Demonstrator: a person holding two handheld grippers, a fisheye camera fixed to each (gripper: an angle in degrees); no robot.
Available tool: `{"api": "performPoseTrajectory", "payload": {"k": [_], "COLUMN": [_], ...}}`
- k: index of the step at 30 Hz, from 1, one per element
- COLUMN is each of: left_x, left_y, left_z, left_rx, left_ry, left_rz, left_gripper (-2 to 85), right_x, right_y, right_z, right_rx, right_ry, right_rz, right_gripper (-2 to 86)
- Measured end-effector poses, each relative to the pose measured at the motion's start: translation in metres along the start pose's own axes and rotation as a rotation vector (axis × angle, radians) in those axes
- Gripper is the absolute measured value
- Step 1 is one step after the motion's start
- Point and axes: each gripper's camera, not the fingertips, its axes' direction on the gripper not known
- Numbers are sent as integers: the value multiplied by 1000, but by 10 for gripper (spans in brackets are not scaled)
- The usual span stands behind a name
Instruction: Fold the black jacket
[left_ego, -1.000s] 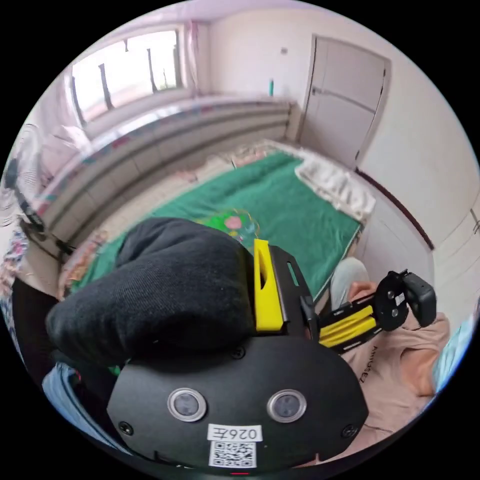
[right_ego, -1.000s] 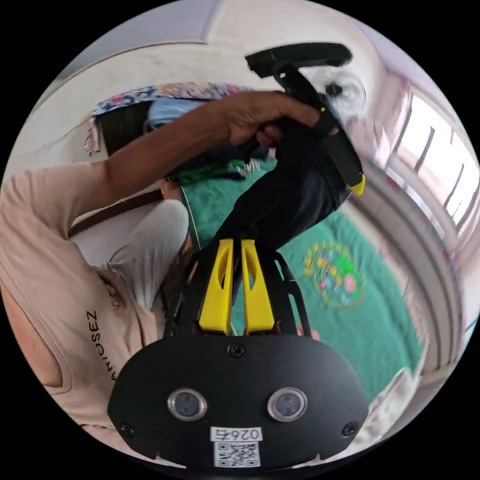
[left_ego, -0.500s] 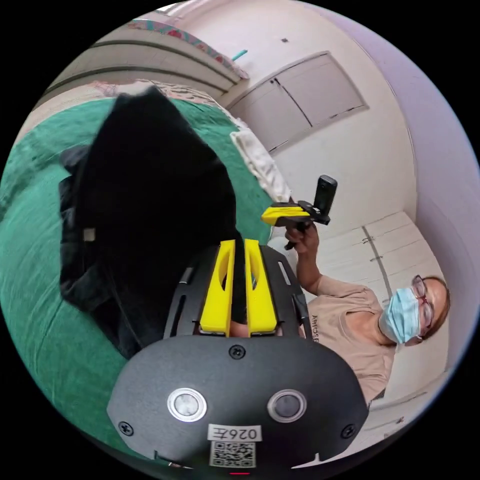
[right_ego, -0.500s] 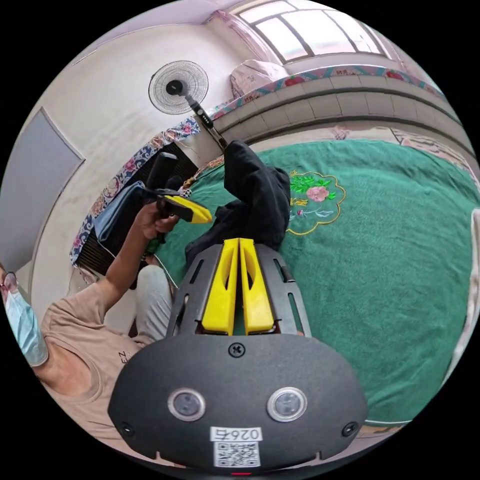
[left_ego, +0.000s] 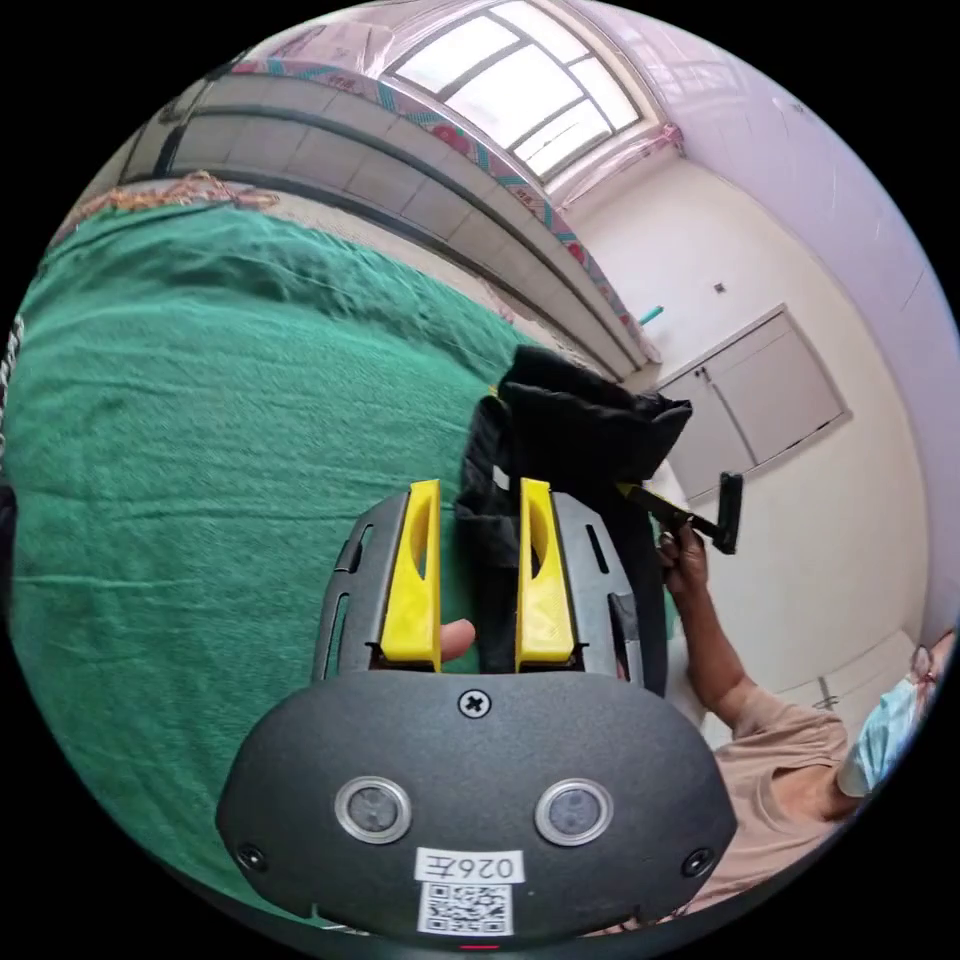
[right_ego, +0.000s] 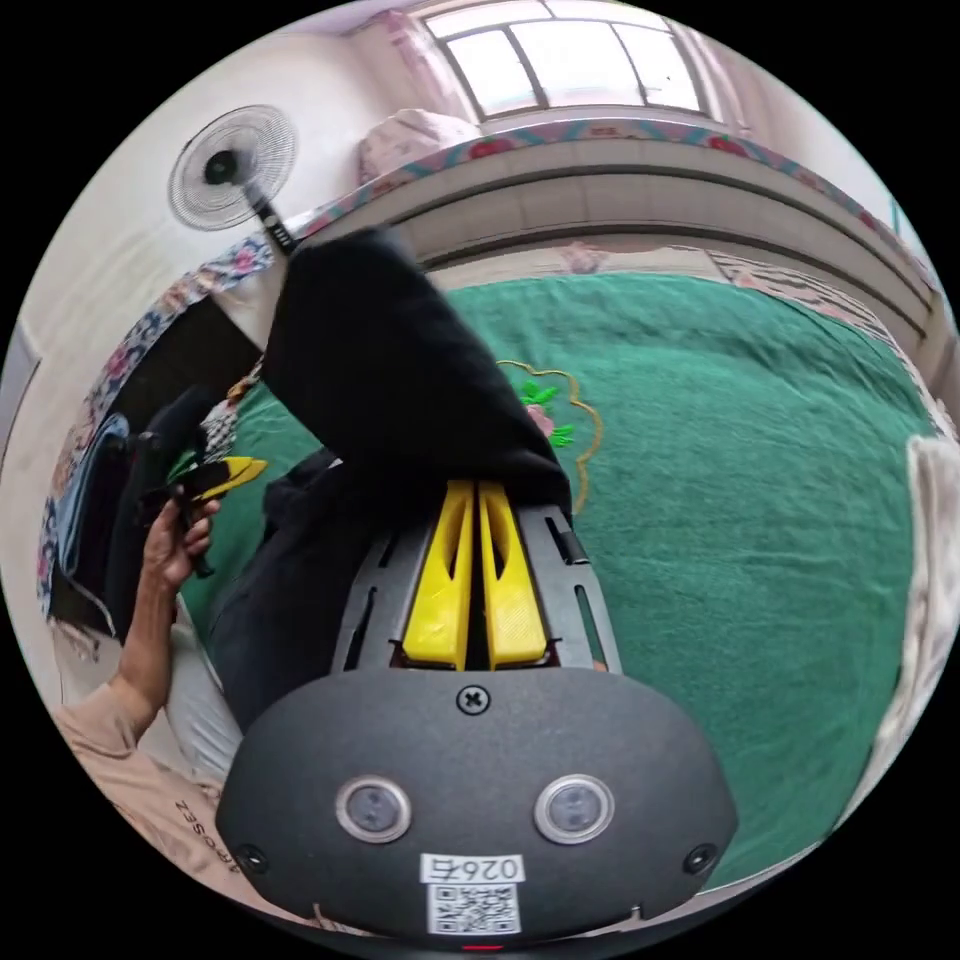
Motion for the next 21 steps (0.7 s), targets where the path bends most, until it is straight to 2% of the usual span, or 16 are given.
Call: {"api": "performPoseTrajectory", "payload": {"k": [2,5,8,12,15,18,21], "left_x": [3,3,1,2,2,5,19], "left_y": [1,13,29,41,54,67,71], "left_z": [10,40,66,68,77,106,100], "left_rx": [-52,-170,-227,-213,-180,-293,-336], "left_ry": [-69,13,99,82,131,298,267], "left_rz": [54,86,77,92,93,105,179], "left_gripper": [130,134,143,140,103,65,56], "right_x": [18,26,33,47,69,90,99], "right_y": [10,20,27,41,48,59,68], "right_z": [2,-1,-2,-8,-6,5,13], "right_rx": [21,56,35,29,-30,-59,-58], "right_ry": [133,264,250,234,180,93,43], "right_rz": [88,148,167,218,277,345,381], "right_gripper": [-9,-9,-9,-6,7,16,19]}}
